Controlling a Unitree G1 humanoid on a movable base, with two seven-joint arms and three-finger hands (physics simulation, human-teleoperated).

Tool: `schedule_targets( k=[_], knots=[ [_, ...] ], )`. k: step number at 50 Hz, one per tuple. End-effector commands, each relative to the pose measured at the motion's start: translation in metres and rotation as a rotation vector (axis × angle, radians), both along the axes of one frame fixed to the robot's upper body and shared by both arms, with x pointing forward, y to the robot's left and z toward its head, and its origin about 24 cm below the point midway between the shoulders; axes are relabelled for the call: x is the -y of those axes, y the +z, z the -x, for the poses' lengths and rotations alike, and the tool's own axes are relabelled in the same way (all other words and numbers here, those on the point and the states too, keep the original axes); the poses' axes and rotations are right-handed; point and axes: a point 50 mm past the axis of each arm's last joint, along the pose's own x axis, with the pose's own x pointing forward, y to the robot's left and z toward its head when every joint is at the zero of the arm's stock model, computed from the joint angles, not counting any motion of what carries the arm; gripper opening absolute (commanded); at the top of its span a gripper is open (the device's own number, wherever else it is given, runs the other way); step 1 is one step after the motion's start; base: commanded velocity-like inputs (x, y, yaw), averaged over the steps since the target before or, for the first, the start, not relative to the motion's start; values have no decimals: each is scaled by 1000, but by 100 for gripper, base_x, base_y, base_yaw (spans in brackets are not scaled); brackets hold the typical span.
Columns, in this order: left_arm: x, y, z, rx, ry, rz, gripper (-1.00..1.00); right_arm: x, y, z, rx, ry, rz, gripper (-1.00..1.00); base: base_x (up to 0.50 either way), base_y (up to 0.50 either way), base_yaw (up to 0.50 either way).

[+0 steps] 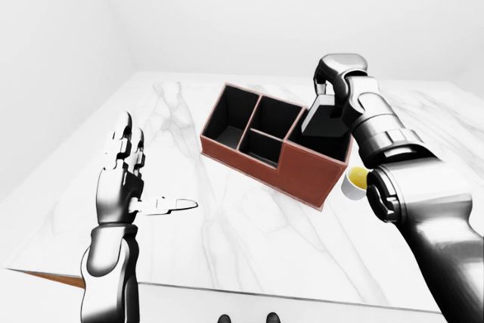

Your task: Pick up the book and place it in the right compartment of the caddy.

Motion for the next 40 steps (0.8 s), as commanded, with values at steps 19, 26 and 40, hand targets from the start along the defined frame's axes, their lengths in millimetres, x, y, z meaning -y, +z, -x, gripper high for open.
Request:
schedule_targets(
  k=[19, 26, 40],
  knots=[
    [-5, -7, -1, -34, 13, 7, 100, -4, -11, 0, 12, 8, 42, -100, 0, 0, 0],
    [-7, -10, -2, -47, 17, 11, 100, -5, -16, 0, 12, 11, 54, -100, 0, 0, 0],
    [-8, -17, -6, -77, 20, 17, 100, -8, -26, 0, 14, 20, 69, -100, 0, 0, 0]
  ],
)
